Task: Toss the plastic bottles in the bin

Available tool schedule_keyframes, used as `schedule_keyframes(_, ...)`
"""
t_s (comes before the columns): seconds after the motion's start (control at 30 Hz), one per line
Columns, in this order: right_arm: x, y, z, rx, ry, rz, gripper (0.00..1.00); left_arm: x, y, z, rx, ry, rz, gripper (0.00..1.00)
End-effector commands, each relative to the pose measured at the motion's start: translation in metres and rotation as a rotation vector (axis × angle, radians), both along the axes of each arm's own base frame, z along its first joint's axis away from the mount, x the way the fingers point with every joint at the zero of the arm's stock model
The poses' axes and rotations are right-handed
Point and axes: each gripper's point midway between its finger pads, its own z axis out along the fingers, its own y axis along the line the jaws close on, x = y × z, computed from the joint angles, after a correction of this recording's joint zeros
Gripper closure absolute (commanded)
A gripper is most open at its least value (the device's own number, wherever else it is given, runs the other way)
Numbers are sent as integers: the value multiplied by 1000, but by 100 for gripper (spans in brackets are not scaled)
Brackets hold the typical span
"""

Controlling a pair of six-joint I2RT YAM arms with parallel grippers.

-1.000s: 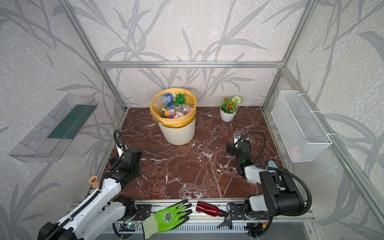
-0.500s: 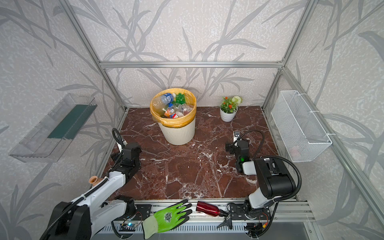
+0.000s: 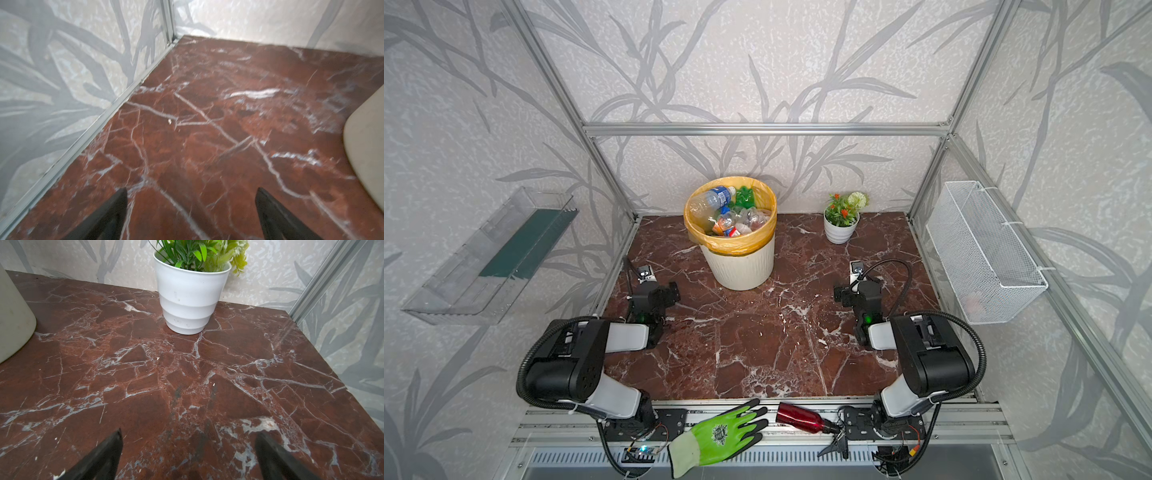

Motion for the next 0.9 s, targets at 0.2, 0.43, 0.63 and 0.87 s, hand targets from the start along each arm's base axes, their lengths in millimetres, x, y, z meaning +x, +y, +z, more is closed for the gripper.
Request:
schedule_keyframes(0.2,4,1,9,8,-39,8,1,6,-6,9,4,-19,-40,1)
schedule_keyframes(0.43,4,1,8,8,-39,8,1,6,-6,9,4,-19,-39,1)
schedule_keyframes(0.63,4,2,8,7,-37,10,1,6,-5,8,4,-18,-37,1)
schedule_keyframes(0.87,4,2,9,9,-38,12,1,6,-5,8,3,-19,-39,1)
